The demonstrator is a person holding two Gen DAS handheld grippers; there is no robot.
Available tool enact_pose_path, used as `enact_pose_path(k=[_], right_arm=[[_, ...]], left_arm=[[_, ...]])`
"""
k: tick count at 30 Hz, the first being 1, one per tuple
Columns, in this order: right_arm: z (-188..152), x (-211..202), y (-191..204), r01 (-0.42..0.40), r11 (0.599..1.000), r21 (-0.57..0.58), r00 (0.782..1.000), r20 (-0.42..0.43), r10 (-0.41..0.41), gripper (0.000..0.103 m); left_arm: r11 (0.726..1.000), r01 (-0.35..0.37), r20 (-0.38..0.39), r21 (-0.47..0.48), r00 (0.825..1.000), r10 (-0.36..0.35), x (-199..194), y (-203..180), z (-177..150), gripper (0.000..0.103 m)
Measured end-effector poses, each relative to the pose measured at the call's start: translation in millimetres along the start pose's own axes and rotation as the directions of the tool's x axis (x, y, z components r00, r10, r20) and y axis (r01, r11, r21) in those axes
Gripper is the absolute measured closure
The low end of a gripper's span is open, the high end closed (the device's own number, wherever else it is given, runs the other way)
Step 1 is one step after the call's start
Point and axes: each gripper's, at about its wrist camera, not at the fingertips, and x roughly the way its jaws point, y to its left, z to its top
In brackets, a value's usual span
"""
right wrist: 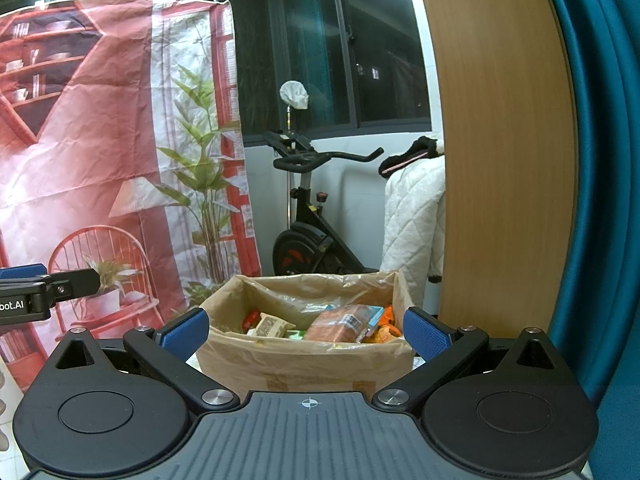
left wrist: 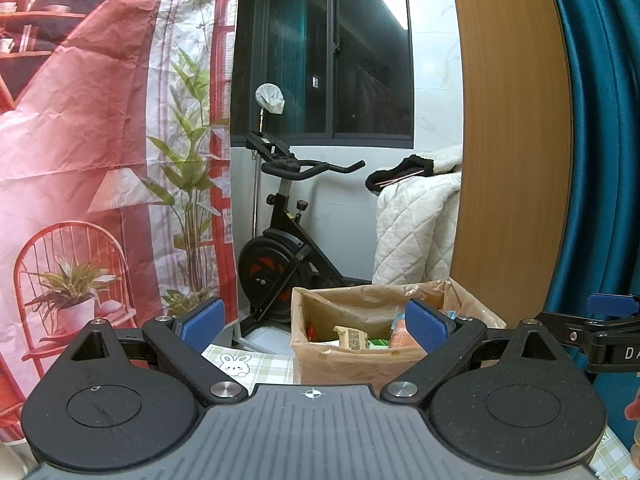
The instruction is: Organize snacks
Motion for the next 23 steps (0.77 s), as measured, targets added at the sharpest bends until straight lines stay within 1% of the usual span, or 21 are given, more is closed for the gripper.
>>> enact_pose_path(k=[16,21,23], right_arm=[[-1.2,1.6,-1.6,-0.002,1.000,-0.004,1.000,-0.007,0.002,0.001],[-1.1,1.5,-1.4,-0.001,1.000,-0.005,1.000,-0.007,0.001,0.001],[-1.2,1.1,-1.6,-0.004,1.000,-0.005,1.000,-0.008,0.004,0.001]], left_arm=[[1.000,0.000,0.001,-0.010,1.000,0.000,-0.4,-0.8,-2.3,0.005],[1.000,0.007,0.015,-0.007,1.000,-0.007,-2.2,-2.1,-2.7,0.005],[1.000,0.000,0.016,-0.005,1.000,0.000,-2.5,-2.8,-2.9,0.005]])
